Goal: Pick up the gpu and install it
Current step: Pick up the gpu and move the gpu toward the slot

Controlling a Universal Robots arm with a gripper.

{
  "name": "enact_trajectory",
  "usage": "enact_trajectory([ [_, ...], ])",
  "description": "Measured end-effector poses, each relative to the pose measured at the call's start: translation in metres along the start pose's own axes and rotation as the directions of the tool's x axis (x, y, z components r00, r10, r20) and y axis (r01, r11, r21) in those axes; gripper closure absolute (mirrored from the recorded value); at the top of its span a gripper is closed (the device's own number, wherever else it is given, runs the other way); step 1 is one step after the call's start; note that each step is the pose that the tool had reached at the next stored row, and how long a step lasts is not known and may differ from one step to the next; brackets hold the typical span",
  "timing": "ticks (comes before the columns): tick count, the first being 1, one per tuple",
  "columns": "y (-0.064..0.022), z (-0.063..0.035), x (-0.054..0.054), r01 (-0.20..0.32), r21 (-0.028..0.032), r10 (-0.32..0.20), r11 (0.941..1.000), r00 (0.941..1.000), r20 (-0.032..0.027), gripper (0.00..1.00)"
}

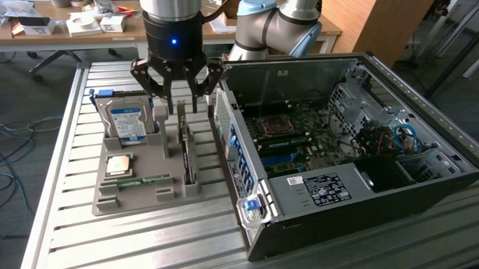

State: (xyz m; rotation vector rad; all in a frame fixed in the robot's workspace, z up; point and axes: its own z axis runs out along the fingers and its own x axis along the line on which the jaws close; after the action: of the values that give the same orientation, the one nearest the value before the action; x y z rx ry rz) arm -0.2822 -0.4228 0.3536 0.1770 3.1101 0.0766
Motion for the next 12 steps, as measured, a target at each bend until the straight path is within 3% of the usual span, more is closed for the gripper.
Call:
enact_trajectory([
  [12,-0.0006,0.013,0.0,0.0,0.0,0.0,1.0,1.0,0.0,0.53],
])
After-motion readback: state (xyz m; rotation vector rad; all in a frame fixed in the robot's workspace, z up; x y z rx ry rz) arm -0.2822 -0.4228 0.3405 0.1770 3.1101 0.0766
